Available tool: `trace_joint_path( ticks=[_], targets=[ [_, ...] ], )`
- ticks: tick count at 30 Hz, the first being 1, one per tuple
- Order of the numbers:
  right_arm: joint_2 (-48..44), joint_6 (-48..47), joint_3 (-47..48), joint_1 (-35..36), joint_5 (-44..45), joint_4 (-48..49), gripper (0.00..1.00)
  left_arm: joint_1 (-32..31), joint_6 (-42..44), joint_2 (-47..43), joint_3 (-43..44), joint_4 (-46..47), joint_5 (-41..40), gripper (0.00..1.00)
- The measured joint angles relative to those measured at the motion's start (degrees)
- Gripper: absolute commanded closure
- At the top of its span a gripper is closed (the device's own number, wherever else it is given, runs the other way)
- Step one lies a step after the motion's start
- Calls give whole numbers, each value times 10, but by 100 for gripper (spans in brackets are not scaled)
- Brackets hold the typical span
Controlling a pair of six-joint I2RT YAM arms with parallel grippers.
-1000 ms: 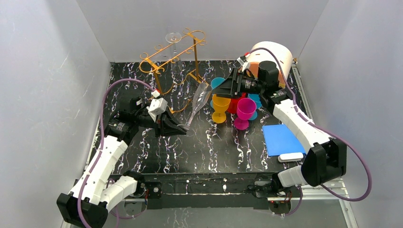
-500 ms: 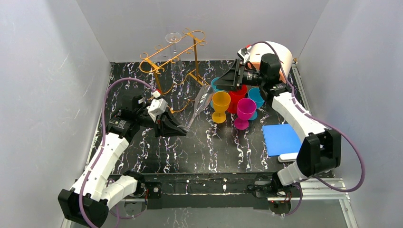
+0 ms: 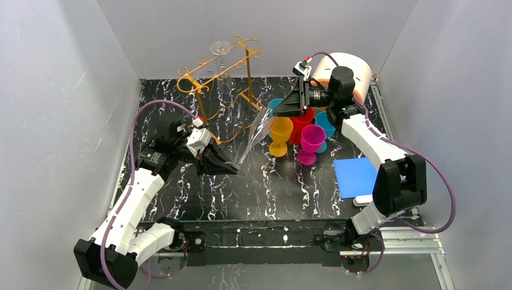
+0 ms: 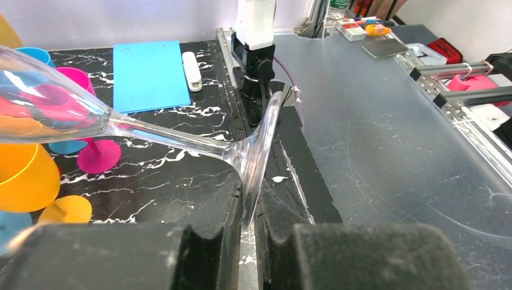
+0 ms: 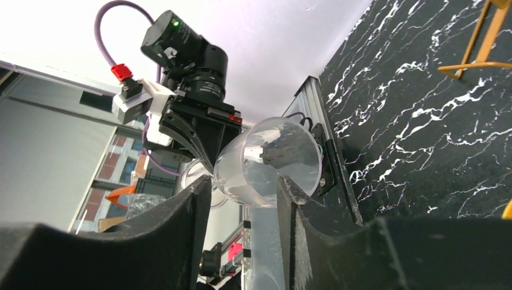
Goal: Take the wine glass off the wine glass rack
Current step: Place the wine glass at the center of the board.
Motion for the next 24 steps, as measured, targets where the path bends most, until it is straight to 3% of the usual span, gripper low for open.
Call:
trace_joint_path(
  ticks=[14, 19, 24],
  targets=[
    [37, 93, 28, 6, -103, 110, 51, -2, 29, 22, 0, -9, 29, 100],
    [38, 109, 31, 21, -142, 136, 56, -5, 35, 29, 0, -9, 37, 100],
    [38, 143, 31, 24, -164, 177, 73, -5, 50, 41, 0, -10, 43, 100]
  ],
)
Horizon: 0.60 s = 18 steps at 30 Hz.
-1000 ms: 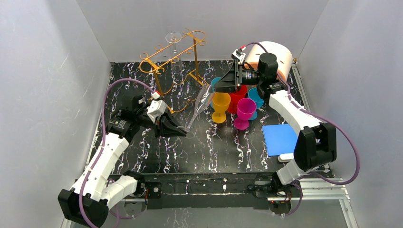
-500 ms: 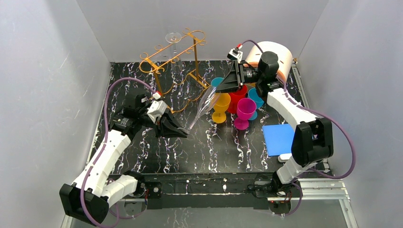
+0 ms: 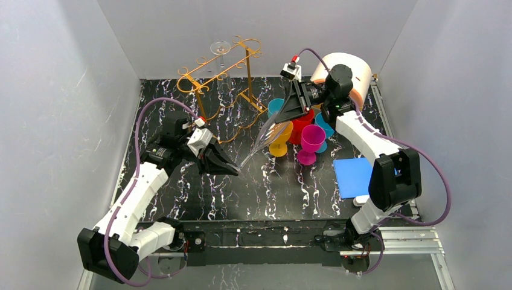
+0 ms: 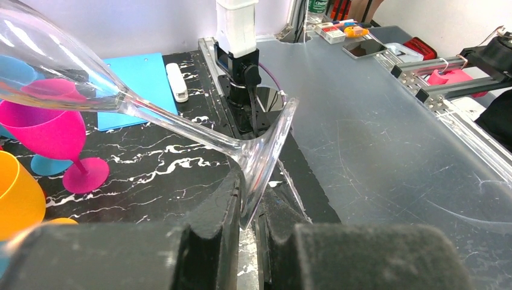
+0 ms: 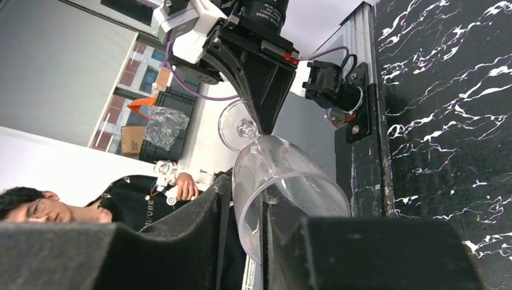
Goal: Take the wine glass off the wine glass rack
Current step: Place the wine glass at the center of the board.
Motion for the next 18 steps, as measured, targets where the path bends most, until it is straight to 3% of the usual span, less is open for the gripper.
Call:
trace_joint_path(
  ticks=[3, 6, 13, 14, 16, 18],
  targets=[
    [0, 14, 0, 0, -2, 10, 79, 0, 6, 0, 0, 2, 0, 100],
    [-1, 29, -3, 0, -4, 18, 97, 0, 8, 3, 0, 0, 0, 100],
    [-14, 51, -23, -4, -7, 18, 99, 0, 9, 2, 0, -9, 0, 100],
    [-18, 51, -27, -4, -5, 18, 99, 0, 7, 0, 0, -10, 0, 97],
    [-25, 50, -31, -4, -2, 18, 99, 0, 4, -5, 0, -10, 0, 78],
    [-34, 44, -35, -4, 3, 16, 99, 0, -1, -11, 0, -10, -9, 70]
  ],
)
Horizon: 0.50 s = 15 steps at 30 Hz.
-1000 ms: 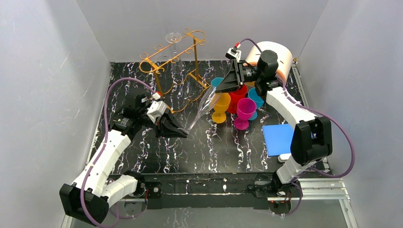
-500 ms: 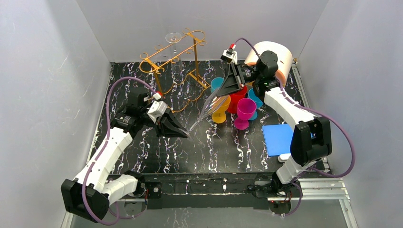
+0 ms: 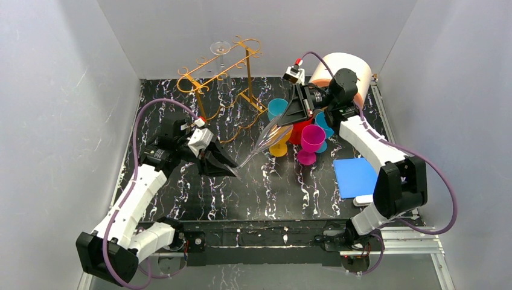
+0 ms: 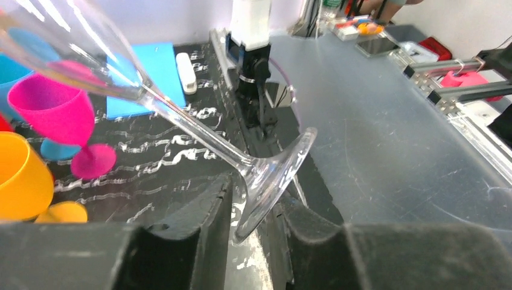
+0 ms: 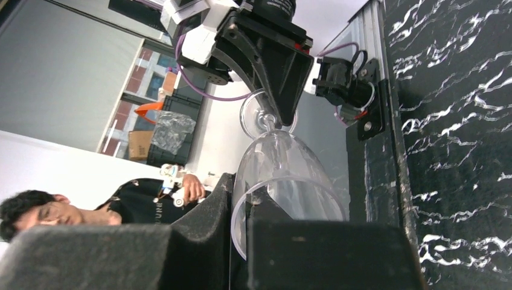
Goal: Take the wine glass off the wine glass rack
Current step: Place the wine glass at the center of the board.
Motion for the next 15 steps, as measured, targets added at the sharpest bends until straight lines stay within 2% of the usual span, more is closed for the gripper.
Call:
trace_joint_path(
  ticks=[2, 4, 7, 10, 15],
  targets=[
    [-12, -29, -2, 3, 10, -18, 99, 1, -9, -6, 0, 2, -20, 57],
    [-23, -71, -2, 6, 22, -52, 99, 1, -16, -10, 3, 3, -38, 35],
    [-35, -143, 0, 9, 42, -123, 99, 1, -33, -11, 15, 2, -66, 29],
    [-37, -193, 7, 8, 52, -187, 99, 1, -41, -14, 19, -2, -89, 4],
    [-38, -241, 7, 7, 63, -255, 99, 5, -46, -21, 19, -22, -140, 2]
  ],
)
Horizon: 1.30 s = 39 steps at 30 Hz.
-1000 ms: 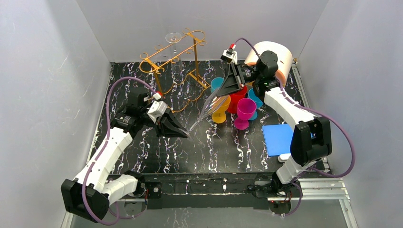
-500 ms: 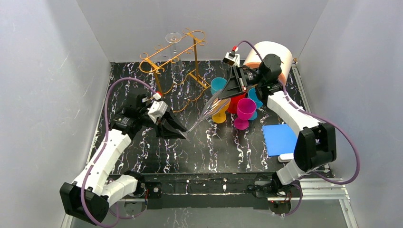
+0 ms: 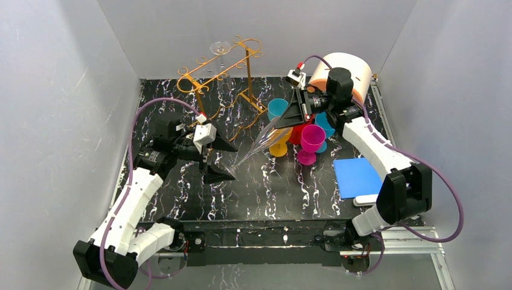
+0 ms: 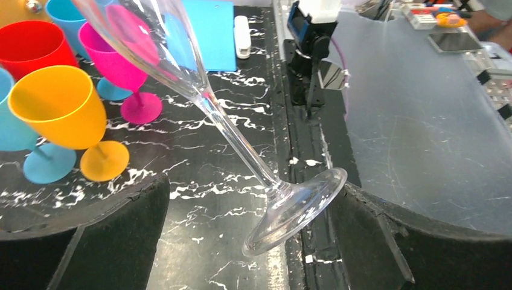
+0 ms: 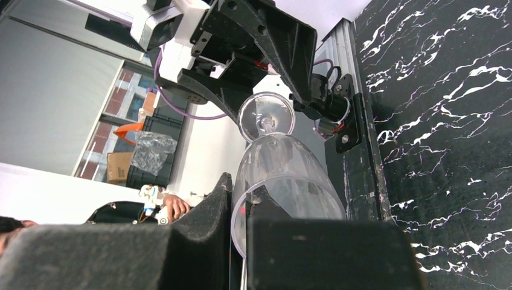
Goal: Take the wine glass off the wine glass rack
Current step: Place the wine glass at the center of the board.
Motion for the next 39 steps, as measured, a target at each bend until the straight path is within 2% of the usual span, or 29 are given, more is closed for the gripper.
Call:
trace_joint_path(
  ticks=[13, 19, 26, 32, 39],
  targets=[
    [-58, -150, 7, -2, 81, -158, 99, 1, 20, -44, -1, -47, -138, 2],
    [-87, -197, 7, -1, 124, -205, 99, 3, 25, -50, -5, -50, -168, 2],
    [-107, -268, 8, 4, 244, -271, 99, 2, 12, -53, -6, -43, -161, 2],
    [-125, -307, 9, 3, 304, -321, 99, 0, 6, -54, -6, -43, -173, 2],
    [-116, -377, 112, 3, 385, -479, 99, 0, -121, -55, 9, 17, -245, 2]
  ],
)
